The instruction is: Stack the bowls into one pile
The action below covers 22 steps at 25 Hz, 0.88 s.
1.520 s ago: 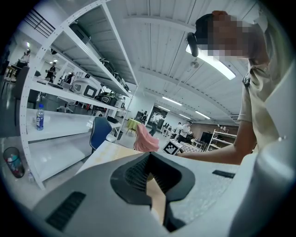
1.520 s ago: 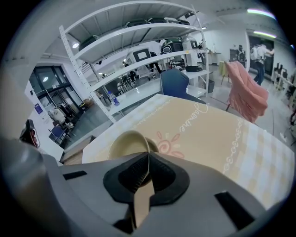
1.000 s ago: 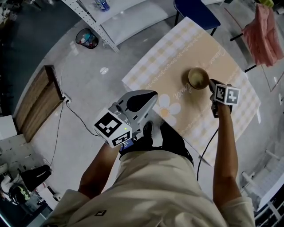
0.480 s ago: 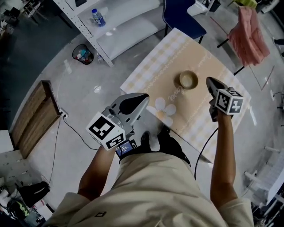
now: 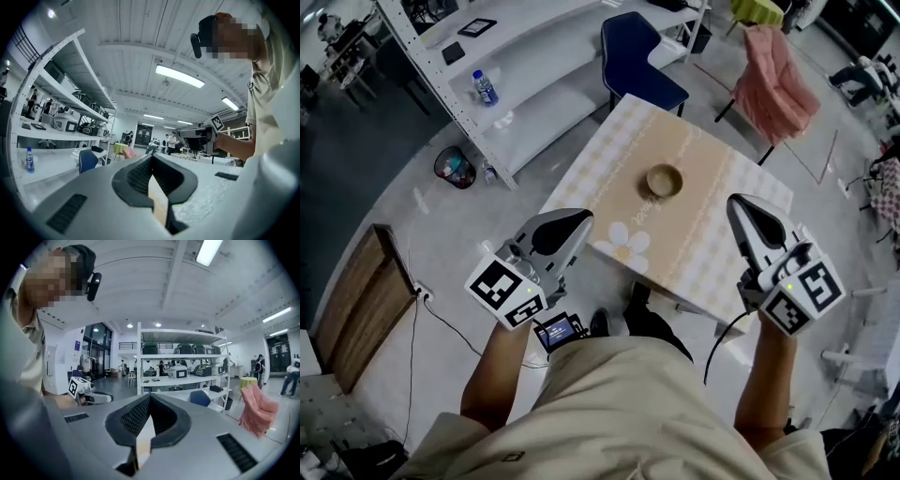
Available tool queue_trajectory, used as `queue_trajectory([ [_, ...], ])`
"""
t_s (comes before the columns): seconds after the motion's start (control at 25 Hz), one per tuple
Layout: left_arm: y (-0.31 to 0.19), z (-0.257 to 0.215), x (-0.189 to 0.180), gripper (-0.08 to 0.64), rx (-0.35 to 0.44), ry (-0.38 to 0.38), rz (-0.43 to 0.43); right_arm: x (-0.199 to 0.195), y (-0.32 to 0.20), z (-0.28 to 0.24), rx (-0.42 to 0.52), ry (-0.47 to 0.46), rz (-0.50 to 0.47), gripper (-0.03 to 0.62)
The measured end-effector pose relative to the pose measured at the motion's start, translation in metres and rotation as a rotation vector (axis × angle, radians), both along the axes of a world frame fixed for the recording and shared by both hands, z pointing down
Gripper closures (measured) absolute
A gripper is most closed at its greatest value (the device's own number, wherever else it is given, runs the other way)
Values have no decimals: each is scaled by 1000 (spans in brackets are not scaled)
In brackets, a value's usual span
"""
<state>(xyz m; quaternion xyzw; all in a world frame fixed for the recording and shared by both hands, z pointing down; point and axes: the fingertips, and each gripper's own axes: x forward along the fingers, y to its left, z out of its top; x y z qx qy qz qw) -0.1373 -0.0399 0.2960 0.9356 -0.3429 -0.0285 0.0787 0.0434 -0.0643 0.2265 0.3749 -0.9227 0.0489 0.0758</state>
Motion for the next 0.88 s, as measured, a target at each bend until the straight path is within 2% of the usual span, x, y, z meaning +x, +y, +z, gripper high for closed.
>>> queue_trajectory([
  [0.12,15,-8,4,554,34,4,46,-7,42,-9,26,24,11,591],
  [0.4,55,-19,15,554,54,6,119,-8,115,-15,13,29,55,591],
  [0.64,68,-17,35,554,51,-3,169,18,138,-20,24,36,115,591],
  [0.88,77,-16,56,554,37,-13,171,40,149,-20,14,32,123,591],
])
